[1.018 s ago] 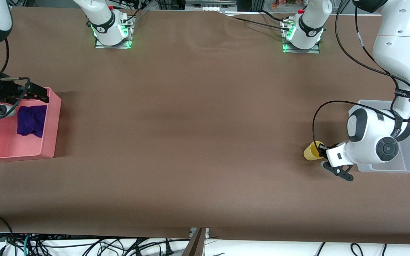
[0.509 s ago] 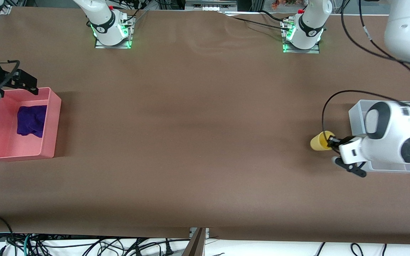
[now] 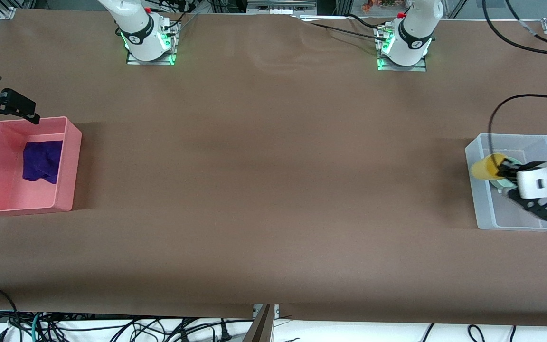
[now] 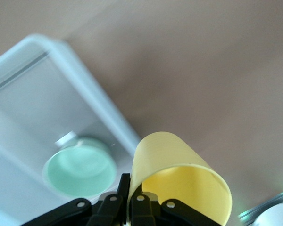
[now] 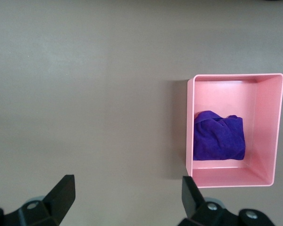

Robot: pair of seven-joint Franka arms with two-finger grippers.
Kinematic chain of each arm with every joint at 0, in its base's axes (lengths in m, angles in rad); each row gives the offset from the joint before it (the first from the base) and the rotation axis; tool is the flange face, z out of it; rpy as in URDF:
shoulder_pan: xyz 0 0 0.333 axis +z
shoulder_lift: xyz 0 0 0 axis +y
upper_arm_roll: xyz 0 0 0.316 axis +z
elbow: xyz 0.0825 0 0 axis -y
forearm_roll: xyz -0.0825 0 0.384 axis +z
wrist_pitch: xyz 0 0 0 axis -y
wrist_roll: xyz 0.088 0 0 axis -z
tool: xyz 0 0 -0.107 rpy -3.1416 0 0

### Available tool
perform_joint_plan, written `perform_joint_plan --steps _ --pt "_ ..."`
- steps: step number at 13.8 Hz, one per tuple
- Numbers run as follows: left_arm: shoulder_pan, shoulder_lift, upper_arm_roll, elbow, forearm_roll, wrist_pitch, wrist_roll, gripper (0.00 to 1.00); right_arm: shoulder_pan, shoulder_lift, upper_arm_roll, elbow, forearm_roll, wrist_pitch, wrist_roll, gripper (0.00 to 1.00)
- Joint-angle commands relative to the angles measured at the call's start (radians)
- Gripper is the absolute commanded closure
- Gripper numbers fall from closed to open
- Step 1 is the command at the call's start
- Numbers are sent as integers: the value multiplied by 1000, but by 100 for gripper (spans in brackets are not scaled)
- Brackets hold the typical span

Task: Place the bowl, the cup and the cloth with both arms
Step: 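Carry the yellow cup into the clear bin onto the green bowl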

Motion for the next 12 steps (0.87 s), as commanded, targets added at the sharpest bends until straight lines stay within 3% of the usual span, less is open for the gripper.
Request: perform_joint_plan --steps 1,5,12 --pt "65 5 -6 -10 55 93 133 100 4 -12 8 -2 -7 -25 25 0" --pt "148 96 -6 -19 53 230 236 100 4 -5 3 -1 -11 -25 41 0" --pt "180 146 -5 -56 53 250 249 100 5 0 3 2 -21 -13 34 0"
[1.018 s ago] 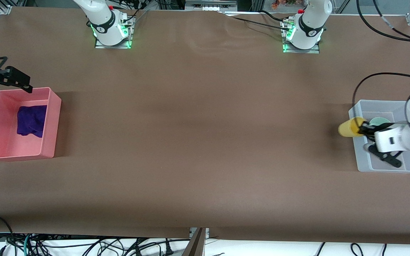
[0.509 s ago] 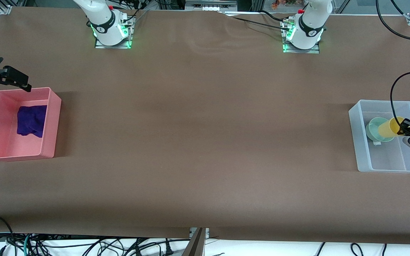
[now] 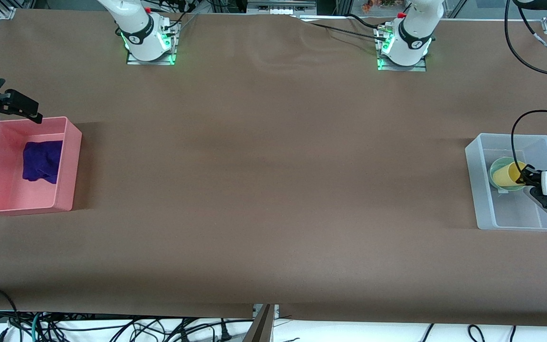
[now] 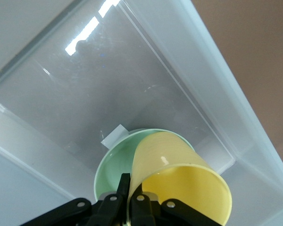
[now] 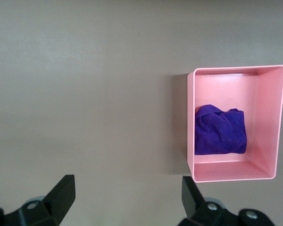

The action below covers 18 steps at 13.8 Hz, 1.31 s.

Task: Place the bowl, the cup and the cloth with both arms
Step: 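Carry the yellow cup into the clear bin onto the green bowl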

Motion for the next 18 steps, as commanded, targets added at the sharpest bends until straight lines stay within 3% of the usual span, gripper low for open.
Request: perform_joint_plan --steps 1,15,16,17,18 --pt "19 -7 -10 -16 26 5 27 100 2 -4 1 2 -14 2 7 0" --pt "67 19 -10 -30 26 3 56 100 0 10 0 22 -12 -9 4 0" --pt "64 16 -10 -28 26 2 56 85 0 10 0 22 -12 -8 4 0" --pt "61 15 -10 -24 26 2 55 50 0 10 0 22 -12 -9 3 0" --pt "59 10 -12 -18 26 -3 55 24 0 10 0 22 -11 -9 3 0"
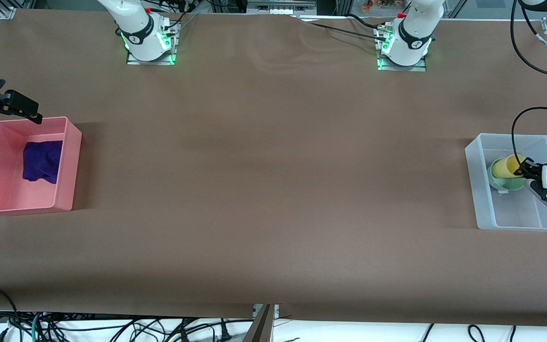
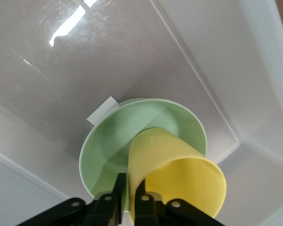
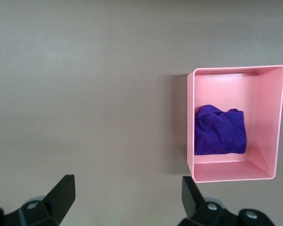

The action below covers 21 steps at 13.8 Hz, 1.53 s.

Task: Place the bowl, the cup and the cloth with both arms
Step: 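Open the left gripper and lift it off the cup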

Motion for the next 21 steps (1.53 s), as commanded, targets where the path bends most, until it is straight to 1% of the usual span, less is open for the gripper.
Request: perform_joint_plan --steps 1,2,4,7,10,13,18,20,21 --pt "3 -15 -13 12 26 -6 17 10 0 8 -2 20 -9 -10 3 0" --pt "3 -30 -17 12 26 -12 18 1 0 8 -2 22 -8 -12 3 0" --pt "-7 -76 -31 17 24 -67 12 0 -3 8 -3 22 -7 -12 3 0" --pt "-10 -154 -74 17 8 -142 -2 0 -3 8 -3 22 -5 -12 3 0" --pt "-10 -235 -146 18 -11 -240 -70 0 -3 8 -3 22 -4 -12 3 0" --pt "-10 -301 -247 27 -11 -306 -190 0 -3 8 -3 22 -5 -12 3 0" --pt "-10 -357 -463 79 -11 -450 -555 0 -4 8 -3 22 -1 -12 3 0" --pt "-8 -377 -511 84 -22 -483 -688 0 -4 8 -3 22 -2 -12 3 0" --pt "-7 -386 -526 86 -60 -480 -745 0 -6 8 -3 22 -2 -12 3 0"
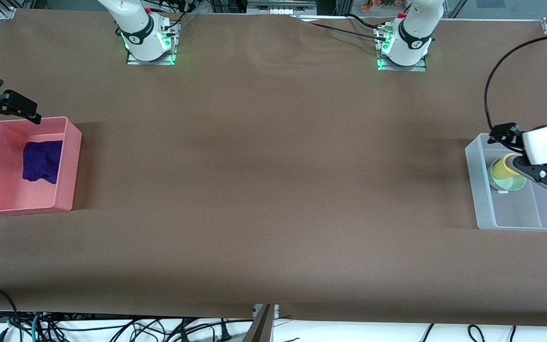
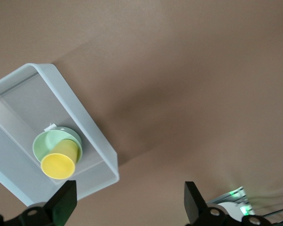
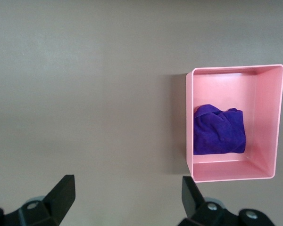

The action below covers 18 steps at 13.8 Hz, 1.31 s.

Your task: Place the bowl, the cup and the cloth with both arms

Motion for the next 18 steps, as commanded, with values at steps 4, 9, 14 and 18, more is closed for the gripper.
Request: perform_joint_plan --steps 4,9,14,18 --pt "-68 -76 36 24 -173 47 -207 0 -6 7 -1 20 -1 -12 3 0" --pt "-469 -278 504 -144 -305 149 -340 0 -8 7 -3 21 -2 -12 4 0" --pt "-591 -483 616 -446 -307 357 -392 0 -8 7 -3 20 -2 -12 3 0" --pt "-618 -478 635 -438 -318 357 -400 0 -8 7 -3 21 -1 -12 4 0"
